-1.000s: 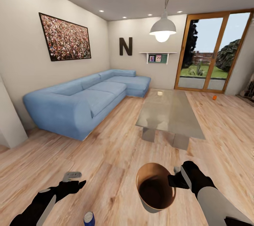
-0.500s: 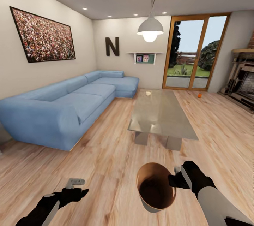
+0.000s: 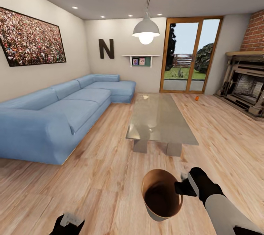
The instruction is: Put the three can of soda from the living room inside the tash can in the kitchen.
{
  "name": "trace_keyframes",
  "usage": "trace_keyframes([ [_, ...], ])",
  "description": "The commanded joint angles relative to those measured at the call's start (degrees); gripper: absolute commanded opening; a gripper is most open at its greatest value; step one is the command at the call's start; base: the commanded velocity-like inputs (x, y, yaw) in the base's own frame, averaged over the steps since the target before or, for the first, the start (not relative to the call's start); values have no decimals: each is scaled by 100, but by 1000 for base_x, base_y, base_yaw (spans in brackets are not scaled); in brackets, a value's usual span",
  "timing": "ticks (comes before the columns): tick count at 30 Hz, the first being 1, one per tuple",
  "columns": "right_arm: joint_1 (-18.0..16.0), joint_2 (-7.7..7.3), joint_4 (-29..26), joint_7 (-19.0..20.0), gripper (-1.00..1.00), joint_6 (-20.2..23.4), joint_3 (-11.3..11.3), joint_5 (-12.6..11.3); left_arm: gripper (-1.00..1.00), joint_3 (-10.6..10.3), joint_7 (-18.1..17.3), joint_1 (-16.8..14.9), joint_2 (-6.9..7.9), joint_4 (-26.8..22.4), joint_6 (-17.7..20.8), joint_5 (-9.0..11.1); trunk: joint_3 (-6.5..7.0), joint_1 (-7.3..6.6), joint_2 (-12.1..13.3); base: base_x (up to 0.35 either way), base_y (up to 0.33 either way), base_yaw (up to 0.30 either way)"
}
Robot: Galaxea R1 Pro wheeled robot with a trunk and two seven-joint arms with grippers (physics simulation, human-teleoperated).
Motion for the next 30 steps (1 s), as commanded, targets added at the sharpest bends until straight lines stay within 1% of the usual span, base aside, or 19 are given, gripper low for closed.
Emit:
trace_keyframes([
  [1,-2,1,-2,28,-100,9,-11,-129,100,-1,1,1,-1,109,-143,-4,1,0,0,4,2,-145],
  [4,-1,2,0,28,-100,9,-13,-129,100,1,2,4,-2,233,-305,-11,1,0,0,2,1,-141],
  [11,-2,-5,2,28,-100,9,-18,-129,100,2,-5,5,-2,286,-361,-13,2,0,0,-17,0,-100],
  [22,7,2,6,25,-100,1,-12,-128,100,3,-6,5,-2,292,-366,-9,2,0,0,-261,0,-9],
  [27,8,-4,-9,21,-100,0,-10,-111,100,24,3,5,-14,300,-352,33,2,0,0,-82,0,0],
  [30,8,-19,-22,20,-100,-4,-10,-105,100,34,9,5,-35,301,-350,43,-54,66,-121,-14,0,0],
])
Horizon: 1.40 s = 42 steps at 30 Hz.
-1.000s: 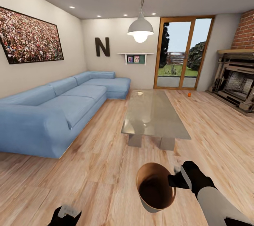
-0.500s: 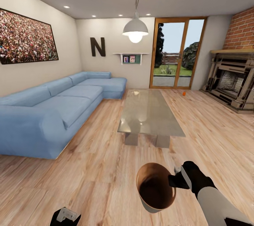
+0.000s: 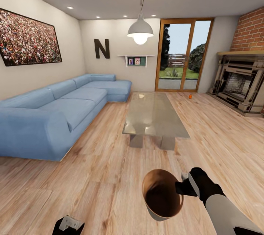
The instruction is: Put the three can of soda from the living room inside the tash can in the kitchen.
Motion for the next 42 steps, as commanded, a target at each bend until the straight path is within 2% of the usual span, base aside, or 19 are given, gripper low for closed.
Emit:
trace_keyframes([
  [1,-3,-2,-5,28,-100,8,-11,-135,100,2,-1,0,-2,0,0,2,-20,22,-42,-7,0,0],
  [9,-3,-63,-63,35,-100,25,-32,-133,100,5,-5,0,-16,1,1,5,-215,198,-363,-2,0,0],
  [17,-10,-42,-168,32,-100,101,-37,-134,100,5,-6,0,-14,1,1,1,-421,374,-684,0,0,0],
  [20,-11,-38,-349,35,-100,350,-37,-137,100,5,-6,0,-12,1,1,-2,-496,440,-804,0,0,0],
  [21,-11,-17,-705,35,-100,623,-32,-128,100,5,-6,0,-11,1,-1,-3,-521,462,-844,0,0,0],
  [23,-12,-2,-961,33,-100,804,-26,-113,100,5,-6,0,-14,1,-3,-3,-571,506,-924,0,0,0],
  [28,-18,2,-1207,29,-100,810,-17,-100,100,5,-6,0,-16,1,-1,-3,-701,615,-1125,0,0,0],
  [42,-40,-66,-1221,29,-100,810,23,-97,100,-3,-6,0,-18,1,-4,-3,-1076,923,-1686,0,0,0],
])
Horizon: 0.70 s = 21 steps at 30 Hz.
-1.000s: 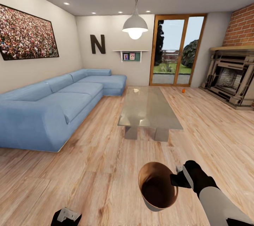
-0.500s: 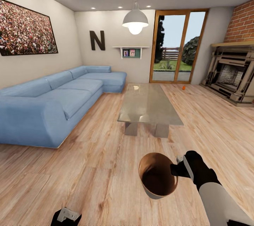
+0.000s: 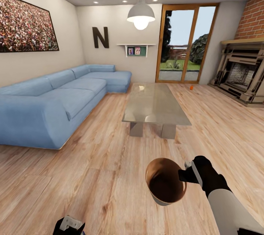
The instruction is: Put the three can of soda from the living room inside the tash can in the kitchen.
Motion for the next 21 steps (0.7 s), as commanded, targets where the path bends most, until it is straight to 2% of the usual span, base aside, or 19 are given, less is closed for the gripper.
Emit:
trace_keyframes([
  [1,-7,2,1,25,-100,8,-3,-154,100,1,0,0,-1,-3,-1,1,-27,22,-42,0,0,0],
  [14,-36,34,10,24,-100,8,25,-138,100,0,0,0,4,-2,4,3,-376,307,-564,0,0,0],
  [18,-37,61,5,24,-100,8,99,-130,100,7,-2,0,7,0,5,8,-483,395,-724,0,0,0],
  [21,-36,49,0,24,-100,8,179,-117,100,9,-5,0,7,0,5,7,-510,395,-724,0,0,0],
])
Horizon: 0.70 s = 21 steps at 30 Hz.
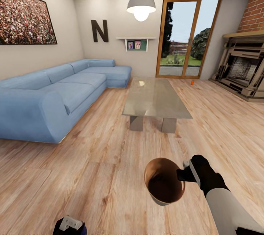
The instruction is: Put the three can of soda from the living room inside the tash can in the kitchen.
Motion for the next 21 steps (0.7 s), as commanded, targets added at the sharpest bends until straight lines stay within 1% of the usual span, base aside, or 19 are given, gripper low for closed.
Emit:
trace_keyframes([
  [1,-1,-4,-2,26,-100,9,6,-165,100,0,-1,0,0,0,0,1,-8,-1,-1,0,0,0],
  [5,3,11,-17,26,-100,9,51,-159,100,-3,2,0,0,0,6,-4,-36,-1,-1,0,4,0],
  [12,13,15,-22,34,-100,9,98,-158,100,1,1,0,0,-5,1,2,-45,-1,-1,0,124,0],
  [21,16,21,-22,35,-100,9,101,-158,100,2,0,0,0,-3,7,2,-57,-1,-1,0,14,0],
])
